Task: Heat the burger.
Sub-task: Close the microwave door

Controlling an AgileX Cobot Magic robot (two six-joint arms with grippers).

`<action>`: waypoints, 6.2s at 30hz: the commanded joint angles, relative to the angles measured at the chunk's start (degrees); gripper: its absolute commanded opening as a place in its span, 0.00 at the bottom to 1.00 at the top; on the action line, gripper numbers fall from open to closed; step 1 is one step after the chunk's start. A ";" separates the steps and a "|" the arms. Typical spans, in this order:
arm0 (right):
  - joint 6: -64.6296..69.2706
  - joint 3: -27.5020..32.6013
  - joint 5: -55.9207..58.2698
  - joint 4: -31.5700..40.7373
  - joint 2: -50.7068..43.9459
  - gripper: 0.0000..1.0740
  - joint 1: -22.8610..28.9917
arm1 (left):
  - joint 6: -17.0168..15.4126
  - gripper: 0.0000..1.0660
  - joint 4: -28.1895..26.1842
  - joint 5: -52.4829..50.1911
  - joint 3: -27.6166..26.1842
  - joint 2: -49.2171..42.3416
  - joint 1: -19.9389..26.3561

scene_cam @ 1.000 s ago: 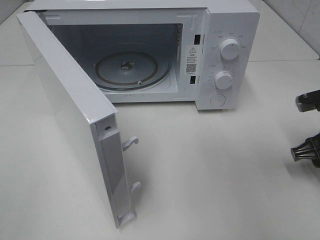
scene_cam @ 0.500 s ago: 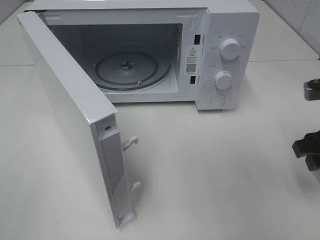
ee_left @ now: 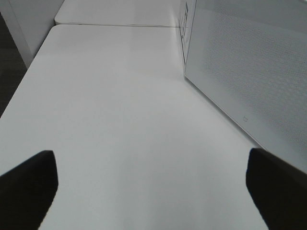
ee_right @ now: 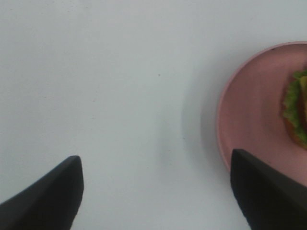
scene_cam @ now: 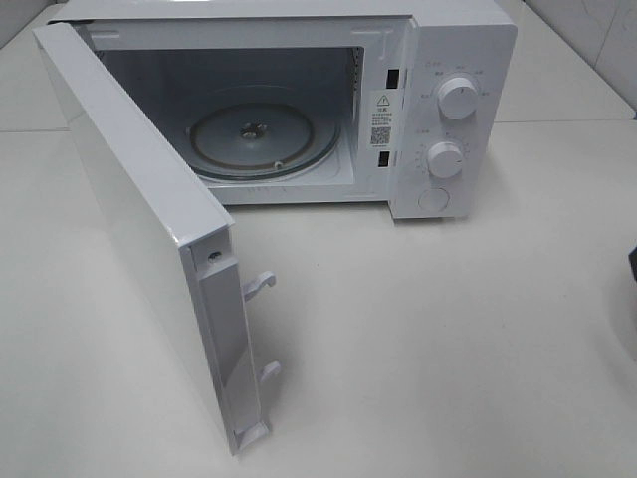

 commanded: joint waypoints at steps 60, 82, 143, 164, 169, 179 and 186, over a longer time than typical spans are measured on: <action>-8.25 7.10 16.16 8.02 -58.21 0.94 -0.17 | 0.00 0.95 -0.23 0.17 0.17 -0.29 0.11; -8.88 7.10 16.10 8.31 -58.21 0.93 -9.63 | 0.00 0.95 -0.23 0.17 0.17 -0.29 0.11; -9.28 7.10 16.10 8.42 -58.21 0.41 -9.63 | 0.00 0.93 -1.83 -15.70 0.34 3.04 0.11; -9.28 7.10 16.10 8.42 -58.21 0.41 -9.63 | -0.74 0.00 -2.86 -67.72 19.19 27.16 0.11; -9.28 7.10 16.10 8.42 -58.21 0.41 -9.63 | -4.30 0.00 -3.38 -74.37 20.00 33.92 0.11; -9.28 7.10 16.10 8.42 -58.21 0.41 -9.63 | -17.19 0.00 15.01 -90.64 20.00 52.54 0.11; -9.28 7.10 16.10 8.42 -58.21 0.41 -9.63 | -19.37 0.00 22.63 -103.25 20.00 64.97 0.11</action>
